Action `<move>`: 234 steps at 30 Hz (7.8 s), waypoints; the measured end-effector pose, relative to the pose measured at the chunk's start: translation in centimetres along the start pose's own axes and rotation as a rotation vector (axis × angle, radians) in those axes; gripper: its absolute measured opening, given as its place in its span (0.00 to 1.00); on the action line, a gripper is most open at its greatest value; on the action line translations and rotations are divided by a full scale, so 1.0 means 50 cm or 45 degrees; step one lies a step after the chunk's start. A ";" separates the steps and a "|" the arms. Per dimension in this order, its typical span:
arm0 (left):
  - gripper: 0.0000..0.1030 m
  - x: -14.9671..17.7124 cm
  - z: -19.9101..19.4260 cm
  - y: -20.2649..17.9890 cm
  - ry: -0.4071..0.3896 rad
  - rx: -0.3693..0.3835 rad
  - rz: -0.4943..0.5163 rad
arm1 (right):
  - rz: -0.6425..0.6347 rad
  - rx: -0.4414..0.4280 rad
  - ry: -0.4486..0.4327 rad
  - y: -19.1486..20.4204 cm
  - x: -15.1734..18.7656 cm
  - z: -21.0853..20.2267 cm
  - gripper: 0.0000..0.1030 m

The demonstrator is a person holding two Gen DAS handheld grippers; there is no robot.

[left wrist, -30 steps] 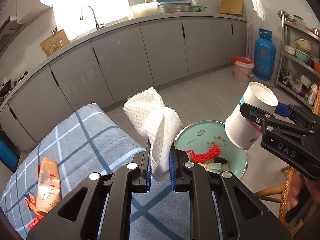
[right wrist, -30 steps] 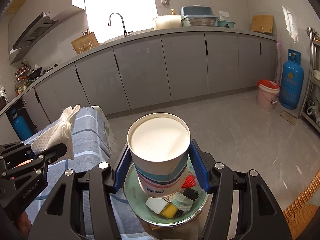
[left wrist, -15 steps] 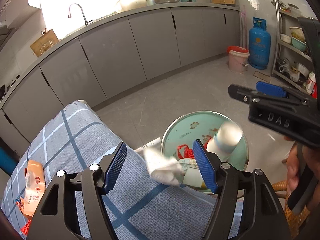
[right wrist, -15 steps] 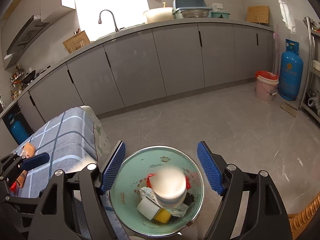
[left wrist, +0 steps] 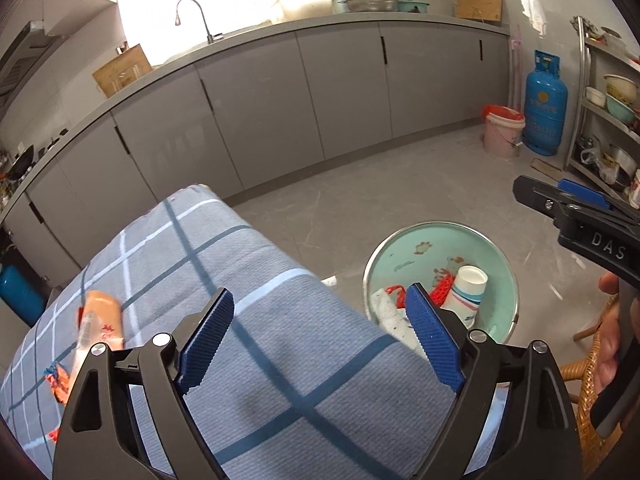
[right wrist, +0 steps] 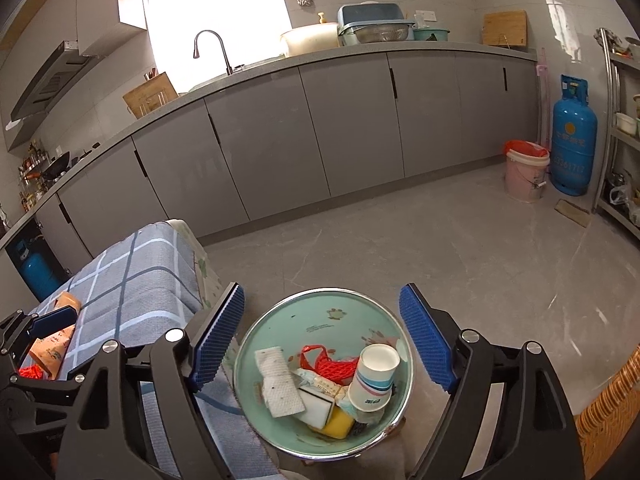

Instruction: Collect trash

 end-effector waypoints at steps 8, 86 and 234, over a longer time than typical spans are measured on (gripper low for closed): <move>0.85 0.064 -0.089 0.135 -0.004 -0.167 -0.098 | -0.065 -0.111 0.014 0.121 0.016 -0.036 0.77; 0.20 0.206 -0.199 0.418 0.057 -0.345 -0.426 | -0.520 -0.367 0.075 0.485 0.145 -0.160 0.17; 0.91 0.010 -0.115 0.009 -0.066 -0.052 -0.121 | -0.006 0.058 -0.134 0.010 0.006 -0.205 0.81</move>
Point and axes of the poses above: each gripper's, at about its wrist camera, not at the fingertips, and z roughly the way its jaws point, y to its left, x to its underside, the point moved 7 cm from there along z, roughly the way its jaws point, and after that the axes turned 6 degrees about x, right-handed, at the moved point
